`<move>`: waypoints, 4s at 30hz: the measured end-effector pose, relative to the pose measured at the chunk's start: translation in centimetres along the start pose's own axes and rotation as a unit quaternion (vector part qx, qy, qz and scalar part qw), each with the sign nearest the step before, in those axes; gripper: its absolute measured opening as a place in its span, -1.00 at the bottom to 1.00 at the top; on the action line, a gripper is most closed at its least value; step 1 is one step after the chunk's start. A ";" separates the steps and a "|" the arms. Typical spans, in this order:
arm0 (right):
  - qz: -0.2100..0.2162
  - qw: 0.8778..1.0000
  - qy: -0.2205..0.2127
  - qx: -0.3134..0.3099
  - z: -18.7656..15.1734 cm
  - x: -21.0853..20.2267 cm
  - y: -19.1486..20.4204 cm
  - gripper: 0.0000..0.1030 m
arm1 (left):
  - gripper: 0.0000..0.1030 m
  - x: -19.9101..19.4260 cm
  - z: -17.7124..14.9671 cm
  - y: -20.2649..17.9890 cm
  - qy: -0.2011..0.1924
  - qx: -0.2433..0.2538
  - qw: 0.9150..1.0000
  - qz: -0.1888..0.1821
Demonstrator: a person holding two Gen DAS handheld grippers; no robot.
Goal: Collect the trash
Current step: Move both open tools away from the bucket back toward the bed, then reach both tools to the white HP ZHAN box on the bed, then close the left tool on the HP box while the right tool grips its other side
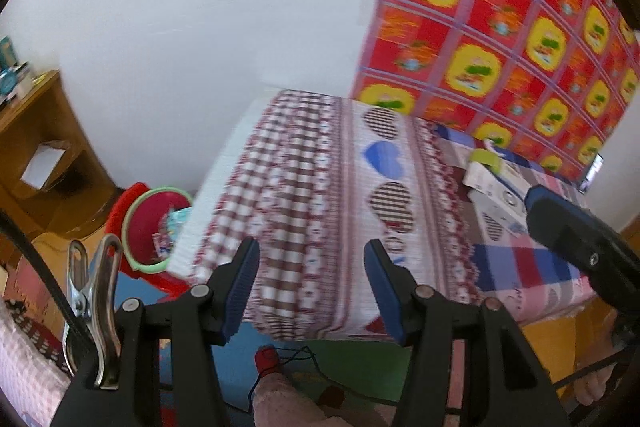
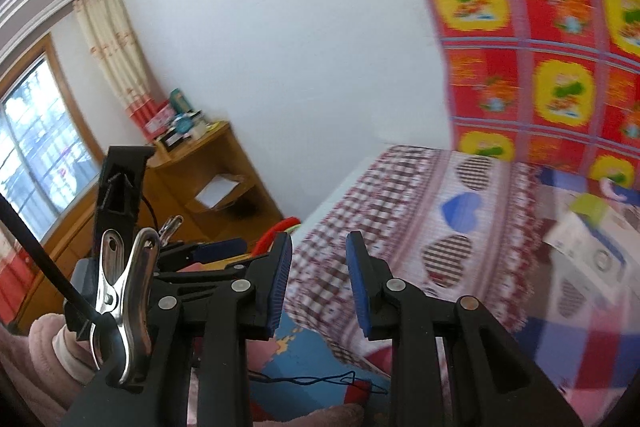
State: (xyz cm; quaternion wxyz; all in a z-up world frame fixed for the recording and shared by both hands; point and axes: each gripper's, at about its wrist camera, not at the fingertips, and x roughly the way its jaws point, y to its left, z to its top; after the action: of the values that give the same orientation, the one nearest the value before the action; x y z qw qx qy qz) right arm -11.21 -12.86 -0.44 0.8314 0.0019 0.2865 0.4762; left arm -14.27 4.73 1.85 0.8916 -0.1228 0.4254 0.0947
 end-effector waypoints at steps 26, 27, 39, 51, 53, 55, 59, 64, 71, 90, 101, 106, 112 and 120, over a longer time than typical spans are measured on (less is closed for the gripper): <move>-0.206 0.966 -0.029 0.155 -2.2 -6.9 -12.4 -0.42 | 0.12 8.0 4.8 -13.8 0.069 0.159 0.974 -0.147; -0.215 0.963 -0.029 0.162 -2.3 -6.9 -12.8 -0.42 | 0.12 8.4 5.0 -14.1 0.073 0.164 0.972 -0.152; -0.265 0.941 -0.001 0.210 -2.9 -6.8 -17.6 -0.33 | 0.12 12.9 7.0 -19.0 0.117 0.195 0.957 -0.181; -0.260 0.934 0.023 0.246 -4.1 -5.8 -23.7 -0.30 | 0.13 18.6 8.4 -23.3 0.152 0.188 0.955 -0.169; -0.257 0.932 0.027 0.254 -4.3 -5.5 -24.5 -0.29 | 0.14 19.5 8.5 -24.0 0.156 0.192 0.955 -0.165; -0.255 0.930 0.033 0.262 -4.7 -5.1 -25.6 -0.28 | 0.15 20.5 8.6 -24.5 0.162 0.191 0.954 -0.163; -0.252 0.927 0.046 0.273 -5.0 -4.3 -27.2 -0.27 | 0.15 22.5 8.9 -25.5 0.178 0.186 0.953 -0.158; -0.246 0.924 0.062 0.287 -5.4 -3.4 -29.3 -0.26 | 0.15 24.4 9.0 -26.3 0.192 0.184 0.952 -0.151; -0.243 0.918 0.087 0.303 -6.0 -2.2 -31.8 -0.26 | 0.15 26.1 8.7 -27.1 0.208 0.180 0.950 -0.150; -0.197 0.925 0.112 0.304 -6.5 -0.3 -34.1 -0.18 | 0.21 26.7 8.3 -28.2 0.206 0.187 0.945 -0.174; -0.179 0.929 0.120 0.301 -6.4 0.3 -34.6 0.04 | 0.42 26.8 7.5 -28.7 0.216 0.176 0.944 -0.179; -0.176 0.930 0.125 0.297 -6.2 0.4 -34.7 0.09 | 0.42 26.6 7.4 -28.5 0.217 0.156 0.948 -0.173; -0.179 0.931 0.131 0.291 -6.1 0.4 -34.5 0.11 | 0.37 25.8 6.6 -28.1 0.215 0.149 0.950 -0.171; -0.174 0.933 0.132 0.285 -6.2 0.7 -33.6 0.11 | 0.28 24.4 5.7 -26.5 0.215 0.127 0.954 -0.165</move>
State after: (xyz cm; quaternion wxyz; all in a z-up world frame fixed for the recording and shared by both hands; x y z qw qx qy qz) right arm 12.66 -32.36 -15.19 0.8203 0.1265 0.5131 0.2185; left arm 12.35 -17.24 -10.06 0.7908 -0.0945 0.5889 -0.1376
